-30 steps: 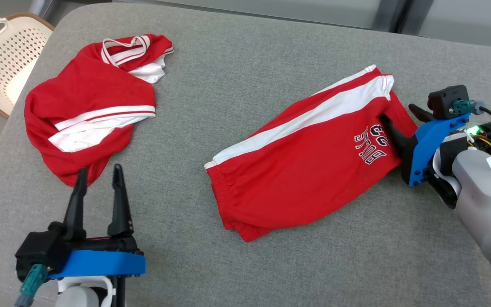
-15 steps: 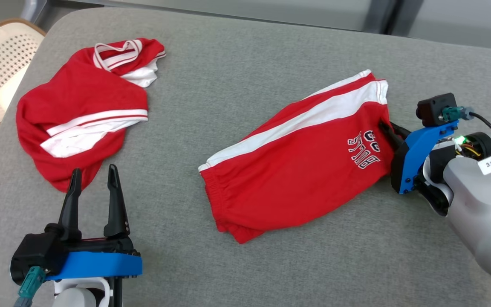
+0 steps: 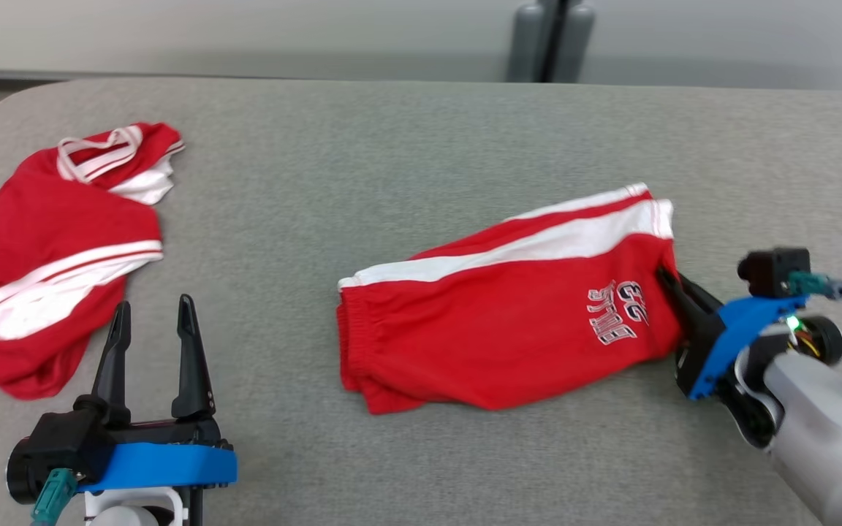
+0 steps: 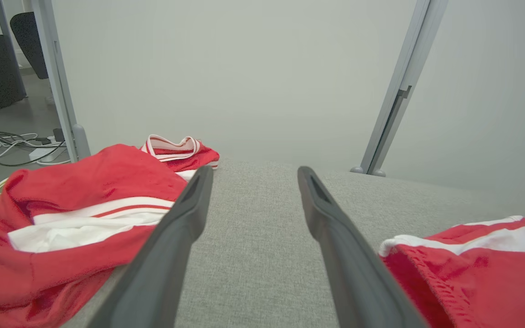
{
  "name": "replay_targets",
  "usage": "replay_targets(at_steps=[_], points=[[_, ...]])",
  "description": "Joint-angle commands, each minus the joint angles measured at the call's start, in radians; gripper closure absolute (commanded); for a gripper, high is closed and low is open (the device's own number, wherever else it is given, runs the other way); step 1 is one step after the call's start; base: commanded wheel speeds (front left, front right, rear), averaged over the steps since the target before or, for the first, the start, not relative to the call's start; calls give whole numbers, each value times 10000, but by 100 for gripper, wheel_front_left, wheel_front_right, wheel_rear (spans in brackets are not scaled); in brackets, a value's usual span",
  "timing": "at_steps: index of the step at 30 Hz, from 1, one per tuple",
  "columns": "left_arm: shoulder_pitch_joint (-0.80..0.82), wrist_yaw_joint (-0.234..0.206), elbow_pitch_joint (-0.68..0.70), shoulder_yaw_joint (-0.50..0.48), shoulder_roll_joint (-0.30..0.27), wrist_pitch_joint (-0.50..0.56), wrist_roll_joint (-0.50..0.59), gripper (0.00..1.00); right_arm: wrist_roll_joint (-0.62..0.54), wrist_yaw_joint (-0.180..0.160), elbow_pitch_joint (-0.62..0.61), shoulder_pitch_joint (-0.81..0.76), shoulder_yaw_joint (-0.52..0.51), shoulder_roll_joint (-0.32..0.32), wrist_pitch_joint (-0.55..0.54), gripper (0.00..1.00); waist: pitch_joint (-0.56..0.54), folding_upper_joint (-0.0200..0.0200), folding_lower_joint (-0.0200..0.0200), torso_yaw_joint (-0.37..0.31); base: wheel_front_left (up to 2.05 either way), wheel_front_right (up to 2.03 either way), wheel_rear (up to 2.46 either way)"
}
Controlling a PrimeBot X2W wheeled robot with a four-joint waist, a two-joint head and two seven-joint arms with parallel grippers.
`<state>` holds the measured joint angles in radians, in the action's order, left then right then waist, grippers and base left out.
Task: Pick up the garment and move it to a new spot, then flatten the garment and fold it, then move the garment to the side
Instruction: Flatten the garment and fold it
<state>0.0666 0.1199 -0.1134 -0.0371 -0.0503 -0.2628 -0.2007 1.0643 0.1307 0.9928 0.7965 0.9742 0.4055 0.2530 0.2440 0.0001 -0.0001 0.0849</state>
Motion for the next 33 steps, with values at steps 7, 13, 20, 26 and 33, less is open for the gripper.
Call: replay_targets(at_steps=[7, 13, 20, 26, 33], points=[[-151, 60, 114, -114, -6, -30, 187, 0, 68, 1, -506, -1404, -1338, 723, 128, 100, -291, -1, 1, -912, 0, 0, 0], [-177, 76, 85, -97, -7, -30, 221, 0, -416, 1, -725, -2060, -2495, 844, 133, 100, -307, -1, 1, -1153, 0, 0, 0], [-164, 102, 27, 19, -5, -30, 234, 0, -791, 1, -771, -2402, -3248, 511, 127, 100, -358, -1, 1, -1143, 0, 0, 0], [-194, 117, -22, 118, -5, -30, 245, 0, -1091, 1, -725, -2562, -3559, 315, 128, 100, -415, -1, 1, -1036, 0, 0, 0], [-294, 117, -55, 141, -5, -30, 180, 0, -1383, 3, -958, -2571, -3961, 338, 129, 100, -550, -1, 1, -1001, 0, 0, 0]])
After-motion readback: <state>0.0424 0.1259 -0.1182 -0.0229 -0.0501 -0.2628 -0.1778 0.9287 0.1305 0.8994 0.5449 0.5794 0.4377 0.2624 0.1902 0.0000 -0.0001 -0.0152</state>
